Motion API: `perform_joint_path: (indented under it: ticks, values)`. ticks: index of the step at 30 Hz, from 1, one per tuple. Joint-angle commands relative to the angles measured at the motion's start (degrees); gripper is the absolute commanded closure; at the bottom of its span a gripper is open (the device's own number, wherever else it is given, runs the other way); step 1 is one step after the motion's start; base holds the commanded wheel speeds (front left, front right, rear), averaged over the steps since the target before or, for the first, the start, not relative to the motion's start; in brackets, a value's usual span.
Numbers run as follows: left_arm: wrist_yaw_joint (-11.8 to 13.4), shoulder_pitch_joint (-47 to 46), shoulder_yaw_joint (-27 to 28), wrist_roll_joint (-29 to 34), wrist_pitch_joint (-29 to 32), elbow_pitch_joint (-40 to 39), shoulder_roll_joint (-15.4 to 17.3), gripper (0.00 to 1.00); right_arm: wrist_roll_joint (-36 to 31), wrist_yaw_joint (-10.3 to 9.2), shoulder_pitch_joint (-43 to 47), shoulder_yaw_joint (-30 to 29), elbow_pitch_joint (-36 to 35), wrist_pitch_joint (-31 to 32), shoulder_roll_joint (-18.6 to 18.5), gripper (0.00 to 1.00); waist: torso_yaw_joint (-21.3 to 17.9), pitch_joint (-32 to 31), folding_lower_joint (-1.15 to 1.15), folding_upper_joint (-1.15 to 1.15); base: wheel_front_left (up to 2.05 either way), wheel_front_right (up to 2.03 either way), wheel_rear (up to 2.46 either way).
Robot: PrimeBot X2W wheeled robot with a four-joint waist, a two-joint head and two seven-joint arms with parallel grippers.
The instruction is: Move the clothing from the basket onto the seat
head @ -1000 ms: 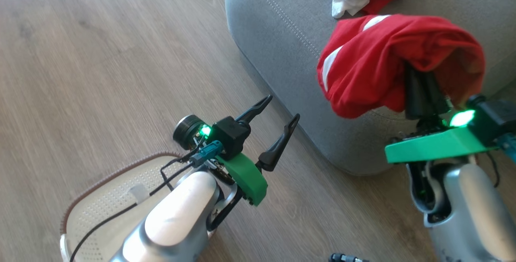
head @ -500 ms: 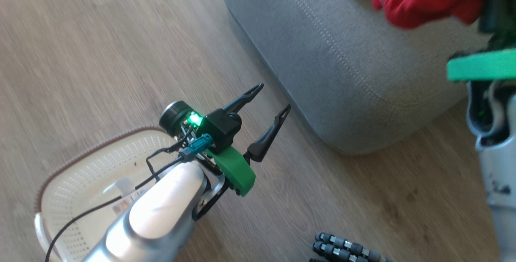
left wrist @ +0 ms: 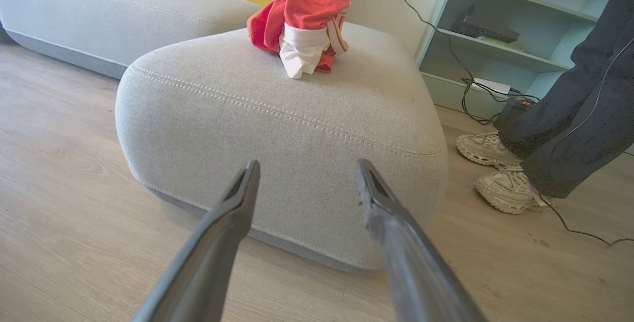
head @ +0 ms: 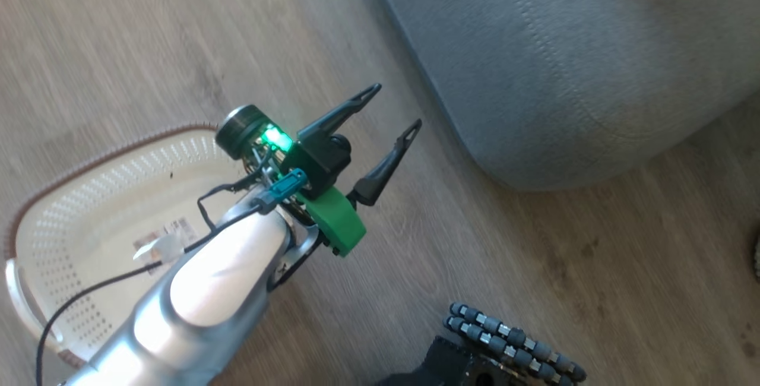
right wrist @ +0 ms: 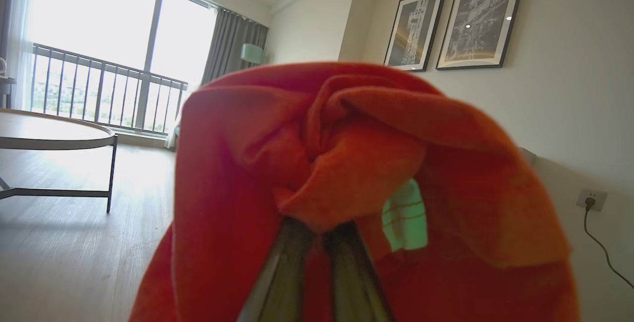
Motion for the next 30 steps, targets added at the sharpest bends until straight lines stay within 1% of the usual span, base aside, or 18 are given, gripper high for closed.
perform_joint_path:
  ticks: [1, 8, 11, 12, 17, 21, 24, 27, 30]
  values:
    - [-0.15, -2.07, 1.06, 0.51, 0.36, -2.35, 0.78, 0.0, -0.16, 0.4, -2.32, -1.18, -0.55, -0.24, -2.19, 1.0, 1.58, 3.01, -0.01, 0.0, 0.0, 0.0, 0.0]
    - [-0.13, -4.22, 0.38, 1.18, 1.6, -3.82, 1.49, 0.0, -1.62, 0.4, -10.18, -8.22, 8.45, -0.24, -6.66, 1.0, 4.59, 8.47, -0.01, 0.0, 0.0, 0.0, 0.0]
    - [-0.02, -4.63, 0.16, 1.28, 1.92, -4.21, 1.61, 0.0, -2.89, 0.4, -13.54, -9.9, 13.59, -0.24, -9.42, 1.0, 6.11, 10.62, -0.01, 0.0, 0.0, 0.0, 0.0]
    - [-0.02, -4.63, 0.16, 1.28, 1.92, -4.21, 1.61, 0.0, -2.89, 0.4, -13.54, -9.9, 13.59, -0.24, -9.42, 1.0, 6.11, 10.62, -0.01, 0.0, 0.0, 0.0, 0.0]
    - [0.42, -5.04, 0.03, 1.5, 2.01, -4.93, 2.02, 0.0, -5.51, 0.4, -18.79, -12.24, 21.86, -0.24, -14.6, 1.0, 9.15, 13.7, -0.01, 0.0, 0.0, 0.0, 0.0]
    - [0.94, -5.25, 0.16, 1.56, 1.8, -5.38, 2.25, 0.0, -6.89, 0.4, -23.26, -15.02, 29.5, 0.62, -17.3, 1.0, 11.51, 15.58, -0.01, 0.0, 0.0, 0.0, 0.0]
    - [1.02, -5.31, -0.23, 1.46, 1.42, -5.29, 1.79, 0.0, -8.7, 0.4, -25.78, -18.28, 35.3, 1.78, -18.31, 1.0, 13.26, 16.49, -0.01, 0.0, 0.0, 0.0, 0.0]
    - [1.16, -5.3, -0.55, 1.26, 0.88, -4.91, 0.99, 0.0, -9.83, 0.4, -26.81, -20.55, 40.03, 1.99, -17.78, 1.0, 14.7, 17.0, -0.01, 0.0, 0.0, 0.0, 0.0]
    - [1.65, -5.05, -0.35, 0.84, 0.02, -4.43, 0.23, 0.0, -10.4, 0.4, -25.13, -21.78, 44.65, 1.22, -16.7, 1.0, 16.17, 17.12, -0.01, 0.0, 0.0, 0.0, 0.0]
